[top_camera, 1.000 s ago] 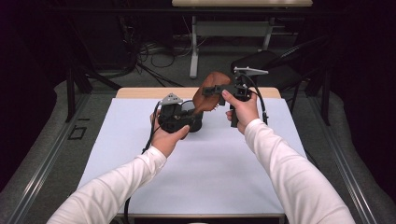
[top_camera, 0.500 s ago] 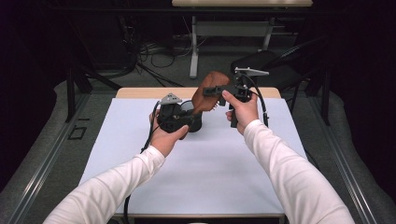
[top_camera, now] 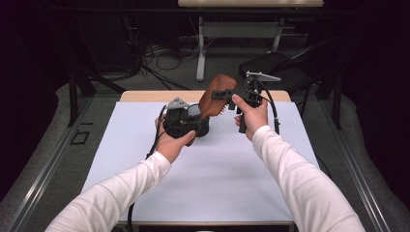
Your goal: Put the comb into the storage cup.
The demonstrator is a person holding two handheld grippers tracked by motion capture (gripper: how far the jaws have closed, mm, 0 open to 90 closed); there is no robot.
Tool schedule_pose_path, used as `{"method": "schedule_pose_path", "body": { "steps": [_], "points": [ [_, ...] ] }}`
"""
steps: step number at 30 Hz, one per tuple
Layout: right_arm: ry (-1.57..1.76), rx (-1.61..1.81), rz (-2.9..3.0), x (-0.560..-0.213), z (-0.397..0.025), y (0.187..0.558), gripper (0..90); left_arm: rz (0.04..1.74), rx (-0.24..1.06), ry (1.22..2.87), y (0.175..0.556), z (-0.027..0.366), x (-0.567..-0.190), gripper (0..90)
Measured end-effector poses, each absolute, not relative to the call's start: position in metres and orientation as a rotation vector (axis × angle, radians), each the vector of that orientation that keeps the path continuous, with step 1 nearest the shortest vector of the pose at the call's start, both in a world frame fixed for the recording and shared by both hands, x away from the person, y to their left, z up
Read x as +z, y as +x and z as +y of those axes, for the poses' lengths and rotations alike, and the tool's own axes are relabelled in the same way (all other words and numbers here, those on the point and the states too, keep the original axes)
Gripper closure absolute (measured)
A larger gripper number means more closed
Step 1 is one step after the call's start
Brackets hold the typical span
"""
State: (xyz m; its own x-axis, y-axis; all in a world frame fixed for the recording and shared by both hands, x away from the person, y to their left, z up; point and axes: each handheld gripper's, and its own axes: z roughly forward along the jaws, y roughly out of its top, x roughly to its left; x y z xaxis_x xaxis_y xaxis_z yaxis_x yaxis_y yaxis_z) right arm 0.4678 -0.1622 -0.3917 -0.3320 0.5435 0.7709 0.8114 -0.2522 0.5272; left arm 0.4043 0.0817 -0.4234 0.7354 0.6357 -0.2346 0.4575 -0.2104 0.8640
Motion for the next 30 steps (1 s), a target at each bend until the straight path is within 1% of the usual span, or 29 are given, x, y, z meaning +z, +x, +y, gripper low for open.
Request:
{"method": "schedule_pose_path", "body": {
  "steps": [6, 30],
  "points": [
    [-1.635, -1.6, -1.667, -0.3988, -0.1657, 0.4688, 46.7, 0.851, 0.198, 1.872, 0.4044, 0.0814, -0.4284, 71.9],
    [-1.605, -1.595, -1.604, -0.4007, -0.1663, 0.4691, 50.6, 0.855, 0.198, 1.89, 0.4027, 0.0841, -0.4223, 71.3]
  ]
}}
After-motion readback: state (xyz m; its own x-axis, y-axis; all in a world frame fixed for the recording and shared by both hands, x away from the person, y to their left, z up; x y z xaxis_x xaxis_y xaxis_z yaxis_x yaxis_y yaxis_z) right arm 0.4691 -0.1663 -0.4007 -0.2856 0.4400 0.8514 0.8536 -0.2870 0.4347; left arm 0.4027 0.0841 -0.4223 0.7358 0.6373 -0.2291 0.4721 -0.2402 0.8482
